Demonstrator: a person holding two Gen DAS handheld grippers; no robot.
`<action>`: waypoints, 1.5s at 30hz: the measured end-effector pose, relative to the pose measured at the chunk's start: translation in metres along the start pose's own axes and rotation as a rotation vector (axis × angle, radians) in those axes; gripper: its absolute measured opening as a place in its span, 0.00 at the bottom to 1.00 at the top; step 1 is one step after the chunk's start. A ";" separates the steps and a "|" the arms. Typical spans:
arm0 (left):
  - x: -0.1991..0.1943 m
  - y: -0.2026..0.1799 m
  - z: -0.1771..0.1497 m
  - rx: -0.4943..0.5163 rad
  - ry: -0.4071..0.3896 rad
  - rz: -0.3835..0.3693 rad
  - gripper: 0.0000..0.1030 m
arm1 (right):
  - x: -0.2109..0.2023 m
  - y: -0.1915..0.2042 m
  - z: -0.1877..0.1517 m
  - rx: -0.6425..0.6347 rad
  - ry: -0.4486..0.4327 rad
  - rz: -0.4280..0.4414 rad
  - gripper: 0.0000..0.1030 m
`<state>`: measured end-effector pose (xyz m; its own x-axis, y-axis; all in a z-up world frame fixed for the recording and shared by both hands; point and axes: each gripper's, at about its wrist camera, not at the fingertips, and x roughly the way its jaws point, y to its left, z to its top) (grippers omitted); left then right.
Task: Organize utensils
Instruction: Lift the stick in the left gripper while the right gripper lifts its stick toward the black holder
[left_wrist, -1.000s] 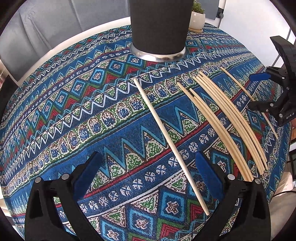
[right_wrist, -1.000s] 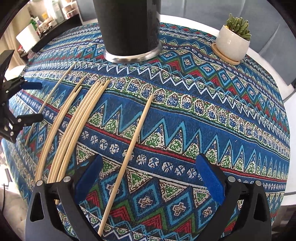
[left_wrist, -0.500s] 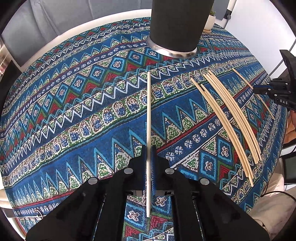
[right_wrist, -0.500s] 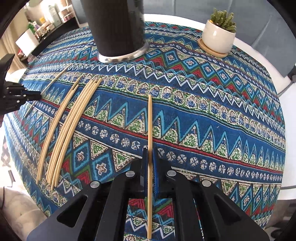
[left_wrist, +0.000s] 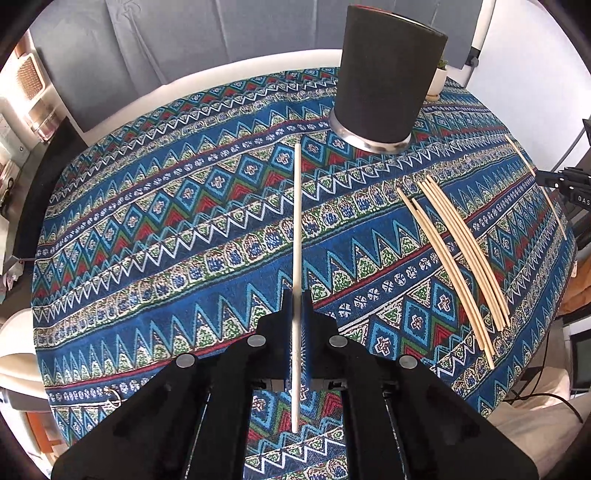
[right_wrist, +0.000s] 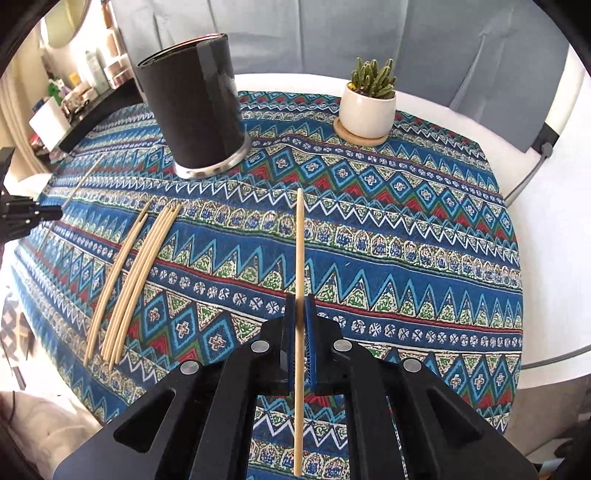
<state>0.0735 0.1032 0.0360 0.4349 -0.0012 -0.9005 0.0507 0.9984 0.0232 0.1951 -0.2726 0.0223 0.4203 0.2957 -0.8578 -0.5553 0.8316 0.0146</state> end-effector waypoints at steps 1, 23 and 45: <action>-0.006 0.003 0.001 -0.005 -0.010 0.011 0.05 | -0.002 0.002 0.004 -0.004 -0.001 -0.003 0.05; -0.122 0.016 0.090 0.079 -0.286 0.129 0.05 | -0.077 0.036 0.113 -0.137 -0.196 0.076 0.05; -0.099 0.001 0.200 0.023 -0.664 -0.359 0.05 | -0.073 0.029 0.218 0.141 -0.710 0.516 0.05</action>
<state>0.2099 0.0935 0.2119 0.8384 -0.3664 -0.4035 0.3065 0.9291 -0.2067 0.3049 -0.1671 0.1974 0.5135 0.8328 -0.2068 -0.7250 0.5500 0.4146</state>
